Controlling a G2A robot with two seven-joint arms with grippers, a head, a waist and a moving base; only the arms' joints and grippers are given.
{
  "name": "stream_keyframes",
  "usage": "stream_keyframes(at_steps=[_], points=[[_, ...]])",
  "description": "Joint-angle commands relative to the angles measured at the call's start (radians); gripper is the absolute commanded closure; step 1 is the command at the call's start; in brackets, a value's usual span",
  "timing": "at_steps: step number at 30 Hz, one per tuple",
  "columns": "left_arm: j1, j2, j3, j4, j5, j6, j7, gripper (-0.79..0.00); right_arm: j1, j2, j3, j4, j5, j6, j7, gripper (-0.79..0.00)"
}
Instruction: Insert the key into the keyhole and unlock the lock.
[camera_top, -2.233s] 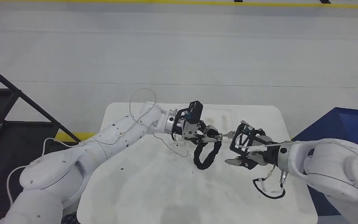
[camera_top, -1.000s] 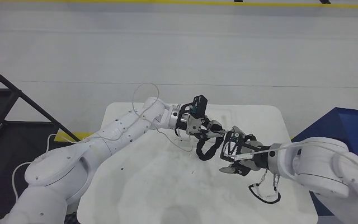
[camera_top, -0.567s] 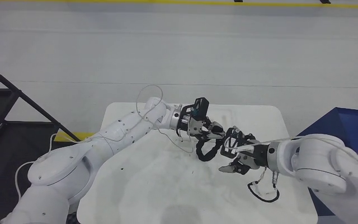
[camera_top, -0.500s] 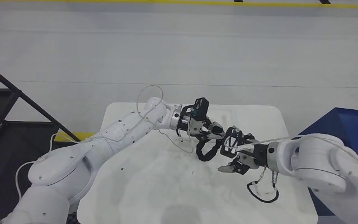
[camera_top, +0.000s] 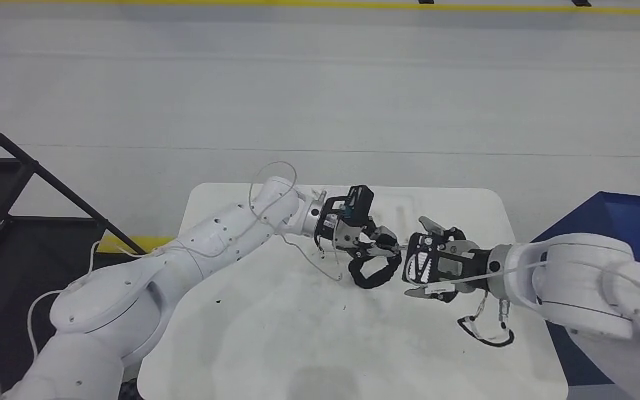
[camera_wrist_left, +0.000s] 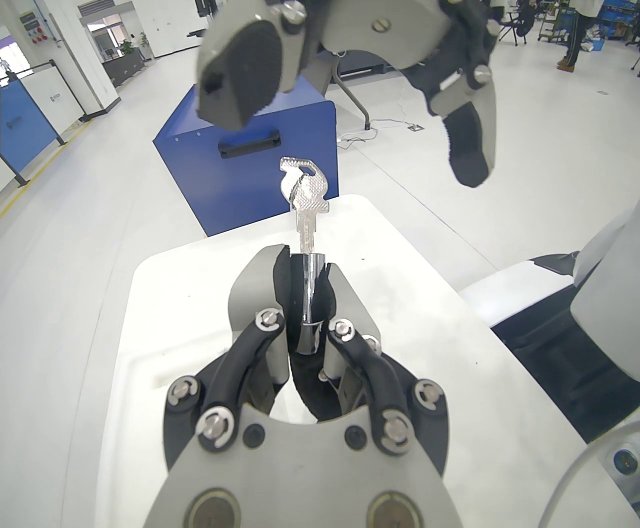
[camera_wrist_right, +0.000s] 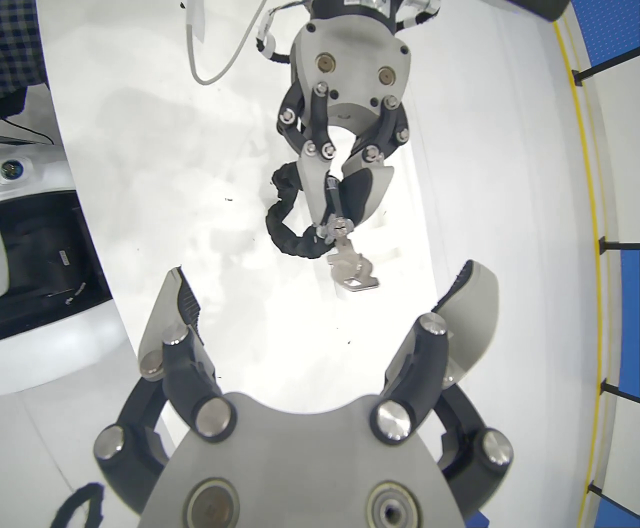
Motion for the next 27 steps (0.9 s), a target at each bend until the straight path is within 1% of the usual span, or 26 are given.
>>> stream_keyframes(at_steps=[1,9,14,18,19,20,21,23,27], points=[[0.003,0.003,0.0,-0.013,0.035,0.0,0.01,0.0,-0.002,0.0,0.001,0.004,0.0,0.0,-0.007,-0.785],[0.005,0.012,0.0,-0.032,0.115,0.0,0.055,0.0,-0.006,0.0,0.0,0.003,-0.005,-0.001,-0.016,-0.785],[-0.003,0.015,0.0,-0.029,0.139,0.0,0.081,0.0,-0.016,0.001,-0.012,0.002,-0.094,-0.102,-0.037,-0.785],[-0.005,0.017,0.0,-0.023,0.155,0.0,0.099,0.0,-0.024,0.001,-0.025,0.003,-0.172,-0.18,-0.087,-0.785],[-0.005,0.017,0.0,-0.019,0.158,0.0,0.102,0.0,-0.026,0.0,-0.027,0.006,-0.193,-0.196,-0.104,-0.662],[-0.005,0.017,0.0,-0.017,0.16,0.0,0.106,0.0,-0.027,-0.001,-0.03,0.006,-0.218,-0.209,-0.119,-0.585],[-0.005,0.017,0.0,-0.016,0.163,0.0,0.108,0.0,-0.03,-0.002,-0.033,0.007,-0.239,-0.216,-0.139,-0.385],[-0.003,0.017,0.0,-0.012,0.165,0.0,0.114,0.0,-0.034,-0.003,-0.037,0.002,-0.295,-0.222,-0.168,-0.317],[0.002,0.015,0.0,-0.005,0.171,0.0,0.122,0.0,-0.048,-0.006,-0.048,-0.001,-0.379,-0.227,-0.215,-0.262]])
